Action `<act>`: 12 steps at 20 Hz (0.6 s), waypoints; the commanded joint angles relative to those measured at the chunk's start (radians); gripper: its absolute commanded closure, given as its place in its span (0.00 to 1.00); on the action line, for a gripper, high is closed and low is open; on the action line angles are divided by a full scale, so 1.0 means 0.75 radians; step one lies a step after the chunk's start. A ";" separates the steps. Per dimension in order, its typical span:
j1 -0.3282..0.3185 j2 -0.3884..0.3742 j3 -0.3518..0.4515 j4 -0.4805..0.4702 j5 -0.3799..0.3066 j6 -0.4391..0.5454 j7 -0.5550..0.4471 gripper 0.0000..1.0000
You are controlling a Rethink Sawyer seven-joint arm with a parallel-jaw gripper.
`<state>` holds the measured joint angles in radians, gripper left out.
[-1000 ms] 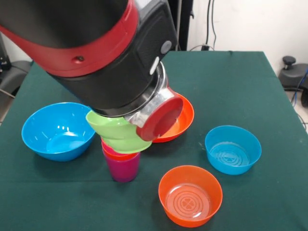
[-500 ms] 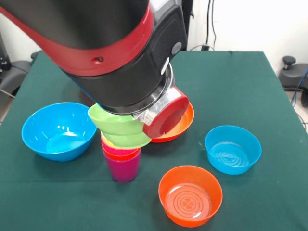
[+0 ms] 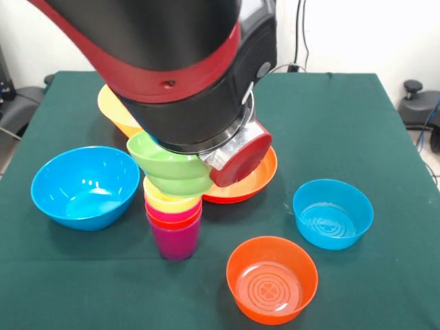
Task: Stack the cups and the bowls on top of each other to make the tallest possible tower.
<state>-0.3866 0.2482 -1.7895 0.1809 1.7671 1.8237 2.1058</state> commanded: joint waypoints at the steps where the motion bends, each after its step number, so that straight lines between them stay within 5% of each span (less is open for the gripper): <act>1: 0.072 0.001 0.212 0.093 -0.229 0.020 0.075 1.00; 12: 0.151 -0.008 0.422 0.212 -0.445 -0.067 0.010 1.00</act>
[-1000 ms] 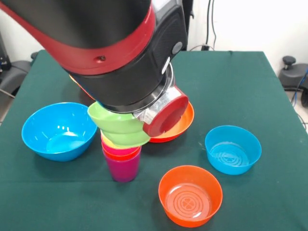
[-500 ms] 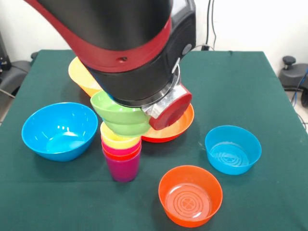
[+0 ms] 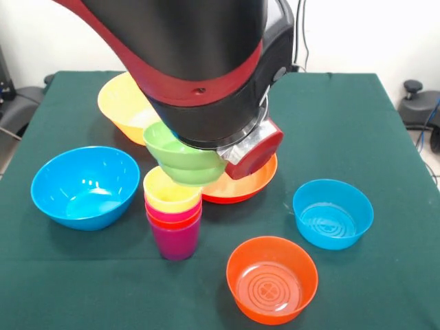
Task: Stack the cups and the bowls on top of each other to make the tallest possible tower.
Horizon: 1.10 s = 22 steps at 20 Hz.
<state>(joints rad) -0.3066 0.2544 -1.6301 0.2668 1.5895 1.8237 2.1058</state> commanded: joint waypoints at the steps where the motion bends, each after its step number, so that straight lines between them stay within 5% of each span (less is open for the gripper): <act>1: 0.043 -0.018 0.221 0.096 -0.223 -0.081 -0.001 1.00; 14: 0.046 -0.036 0.370 0.097 -0.398 -0.221 -0.044 1.00; 22: 0.046 -0.042 0.438 0.069 -0.432 -0.267 -0.011 1.00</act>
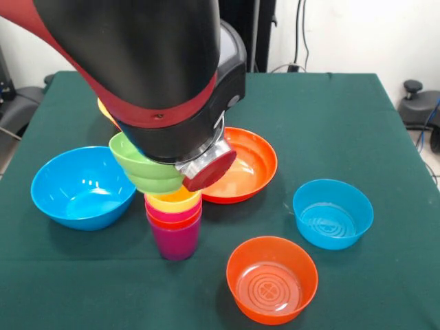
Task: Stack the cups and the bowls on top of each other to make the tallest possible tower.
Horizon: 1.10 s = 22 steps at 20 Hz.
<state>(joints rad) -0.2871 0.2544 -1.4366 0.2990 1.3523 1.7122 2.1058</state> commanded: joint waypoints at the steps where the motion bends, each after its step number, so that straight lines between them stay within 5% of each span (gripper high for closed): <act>1: 0.019 -0.041 0.184 0.019 -0.116 -0.121 -0.004 1.00; 22: 0.095 -0.076 0.324 0.089 -0.210 -0.089 0.087 1.00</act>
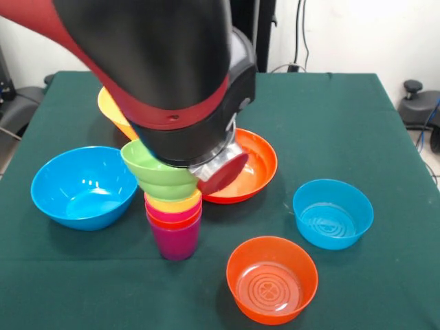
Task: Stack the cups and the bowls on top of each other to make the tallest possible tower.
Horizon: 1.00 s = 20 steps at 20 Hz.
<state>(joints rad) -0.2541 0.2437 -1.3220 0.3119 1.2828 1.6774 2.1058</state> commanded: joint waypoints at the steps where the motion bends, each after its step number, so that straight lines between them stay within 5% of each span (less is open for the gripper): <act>1: 0.049 -0.061 0.174 0.068 -0.119 -0.037 0.093 1.00; 20: 0.103 -0.103 0.302 0.176 -0.279 -0.082 0.057 1.00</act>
<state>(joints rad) -0.2214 0.1895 -1.2366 0.3289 1.1796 1.6774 2.1058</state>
